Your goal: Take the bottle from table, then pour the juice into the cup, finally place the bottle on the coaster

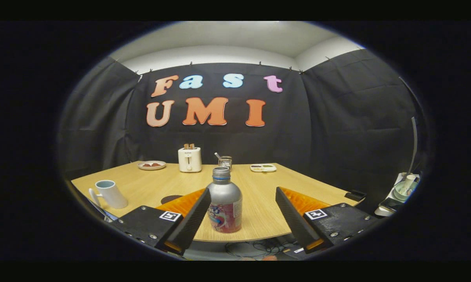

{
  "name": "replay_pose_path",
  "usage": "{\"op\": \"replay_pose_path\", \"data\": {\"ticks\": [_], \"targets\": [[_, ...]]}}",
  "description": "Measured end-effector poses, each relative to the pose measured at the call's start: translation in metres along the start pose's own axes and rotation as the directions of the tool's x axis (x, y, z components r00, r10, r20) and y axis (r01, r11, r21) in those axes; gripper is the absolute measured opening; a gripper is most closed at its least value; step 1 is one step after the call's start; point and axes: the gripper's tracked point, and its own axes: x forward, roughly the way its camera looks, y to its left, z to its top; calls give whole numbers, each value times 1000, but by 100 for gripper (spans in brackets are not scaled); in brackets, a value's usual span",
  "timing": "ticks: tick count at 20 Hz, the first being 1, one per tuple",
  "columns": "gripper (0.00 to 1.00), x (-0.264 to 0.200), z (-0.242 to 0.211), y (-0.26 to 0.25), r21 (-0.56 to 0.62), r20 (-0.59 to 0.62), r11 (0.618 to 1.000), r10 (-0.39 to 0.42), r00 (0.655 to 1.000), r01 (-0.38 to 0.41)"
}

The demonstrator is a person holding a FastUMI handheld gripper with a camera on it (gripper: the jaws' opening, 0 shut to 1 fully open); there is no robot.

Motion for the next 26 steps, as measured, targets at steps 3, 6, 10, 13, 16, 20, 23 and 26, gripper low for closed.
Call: {"op": "replay_pose_path", "data": {"ticks": [3, 6, 10, 13, 16, 20, 23, 26], "targets": [[99, 3, -5, 1, -39, 1, 999, 7, 1000, -7], [99, 4, -23, 17, -12, -22, 998, 63, 998, -63], [99, 13, -47, 25, -14, -60, 995, 93, 994, -94], [99, 25, -59, 31, -3, -96, 994, 107, 990, -108], [99, 35, -68, 34, 9, -123, 994, 109, 986, -109], [97, 45, -75, 45, 20, -149, 991, 130, 980, -129], [82, 54, -74, 42, 9, -162, 994, 113, 980, -113], [79, 66, -69, 45, -14, -171, 994, 103, 980, -107]]}}
